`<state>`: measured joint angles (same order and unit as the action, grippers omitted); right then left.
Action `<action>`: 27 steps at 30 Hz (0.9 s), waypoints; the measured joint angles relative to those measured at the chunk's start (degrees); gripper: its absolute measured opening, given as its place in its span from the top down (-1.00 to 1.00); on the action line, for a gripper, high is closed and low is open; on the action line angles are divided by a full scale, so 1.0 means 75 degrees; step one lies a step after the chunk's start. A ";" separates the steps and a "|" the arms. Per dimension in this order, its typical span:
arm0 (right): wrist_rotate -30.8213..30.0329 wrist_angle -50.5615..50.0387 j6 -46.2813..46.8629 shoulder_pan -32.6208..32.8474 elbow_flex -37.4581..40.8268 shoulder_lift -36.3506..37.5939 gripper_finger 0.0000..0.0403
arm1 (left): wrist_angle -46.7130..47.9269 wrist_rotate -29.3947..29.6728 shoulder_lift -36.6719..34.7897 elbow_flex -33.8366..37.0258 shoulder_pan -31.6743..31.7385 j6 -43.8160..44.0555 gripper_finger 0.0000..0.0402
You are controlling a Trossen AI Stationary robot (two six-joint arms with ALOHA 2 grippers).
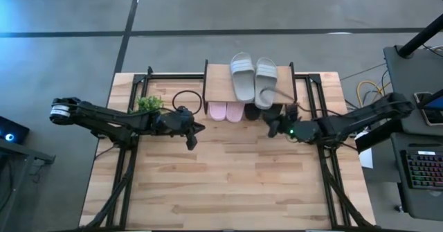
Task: Pick and place slides into the shelf
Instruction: Adjust the right gray slipper
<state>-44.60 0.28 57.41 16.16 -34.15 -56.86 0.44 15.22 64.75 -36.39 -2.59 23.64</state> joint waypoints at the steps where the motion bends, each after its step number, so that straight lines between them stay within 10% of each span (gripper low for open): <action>1: -0.0369 -0.0020 0.0420 -0.0011 -0.0001 0.0065 0.94 | 0.0001 0.0000 0.0000 -0.0012 0.0000 0.0000 0.97; 15: 0.1222 -0.1246 -0.0013 -0.1218 0.0015 0.0111 0.94 | 0.0010 0.0000 0.0003 -0.0010 0.0000 0.0003 0.97; 27: 0.1030 -0.2054 0.0002 -0.2098 0.0023 -0.0045 0.94 | 0.0009 0.0006 0.0003 -0.0002 0.0050 -0.0009 0.97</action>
<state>-36.88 -15.13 57.43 0.43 -33.98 -57.20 0.51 15.27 64.77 -36.40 -2.22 23.57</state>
